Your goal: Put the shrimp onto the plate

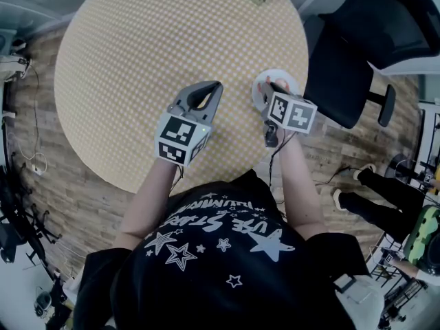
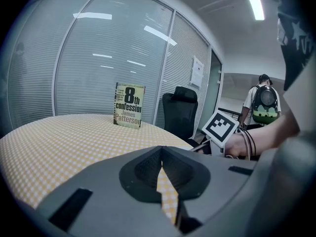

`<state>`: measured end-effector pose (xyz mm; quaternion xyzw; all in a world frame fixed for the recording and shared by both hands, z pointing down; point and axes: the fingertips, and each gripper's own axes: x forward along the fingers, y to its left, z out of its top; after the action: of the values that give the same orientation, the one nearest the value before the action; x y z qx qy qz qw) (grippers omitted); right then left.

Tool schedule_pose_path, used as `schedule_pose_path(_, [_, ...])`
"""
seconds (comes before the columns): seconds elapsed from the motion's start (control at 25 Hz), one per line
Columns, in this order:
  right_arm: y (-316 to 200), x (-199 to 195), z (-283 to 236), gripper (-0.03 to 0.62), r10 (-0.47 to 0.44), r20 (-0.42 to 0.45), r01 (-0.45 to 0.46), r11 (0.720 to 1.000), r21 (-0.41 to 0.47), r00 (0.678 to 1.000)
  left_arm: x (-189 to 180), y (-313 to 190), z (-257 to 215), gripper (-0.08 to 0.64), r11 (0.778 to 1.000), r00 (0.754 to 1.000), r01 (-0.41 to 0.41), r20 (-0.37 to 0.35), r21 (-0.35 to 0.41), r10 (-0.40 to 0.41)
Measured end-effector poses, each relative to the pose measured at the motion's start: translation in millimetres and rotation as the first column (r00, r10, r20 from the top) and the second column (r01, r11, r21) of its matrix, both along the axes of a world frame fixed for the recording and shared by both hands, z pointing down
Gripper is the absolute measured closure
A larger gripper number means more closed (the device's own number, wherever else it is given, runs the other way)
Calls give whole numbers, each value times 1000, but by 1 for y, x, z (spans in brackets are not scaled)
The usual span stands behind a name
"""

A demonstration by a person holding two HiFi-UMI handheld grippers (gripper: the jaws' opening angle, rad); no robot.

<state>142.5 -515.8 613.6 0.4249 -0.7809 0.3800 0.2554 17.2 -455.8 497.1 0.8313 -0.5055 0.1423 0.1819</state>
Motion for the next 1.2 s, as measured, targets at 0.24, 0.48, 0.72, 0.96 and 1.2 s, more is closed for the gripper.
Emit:
schedule_pose_path(0.24, [-2,4,-5,531,30,-8,-30,999,31,1000,-3,5,-2,552,1000,1000,-3,-5,6,3])
schedule_pose_path(0.48, [2,12,-28,531,80,12,-81,992,102,997,-1,15,-11,552,1000,1000,-13,-14,23,13])
schedule_pose_path(0.72, [19,21,-60,531,126,49,-133,974,182,991,0,34,-25,552,998,999,-26,-20,55,27])
schedule_pose_path(0.96, [52,24,-73,532,135,63,-145,970,195,989,0,60,-38,552,995,999,-43,-28,90,46])
schedule_pose_path(1.2, [77,16,-89,532,160,79,-175,957,234,984,-11,84,-51,552,990,997,-63,-28,123,67])
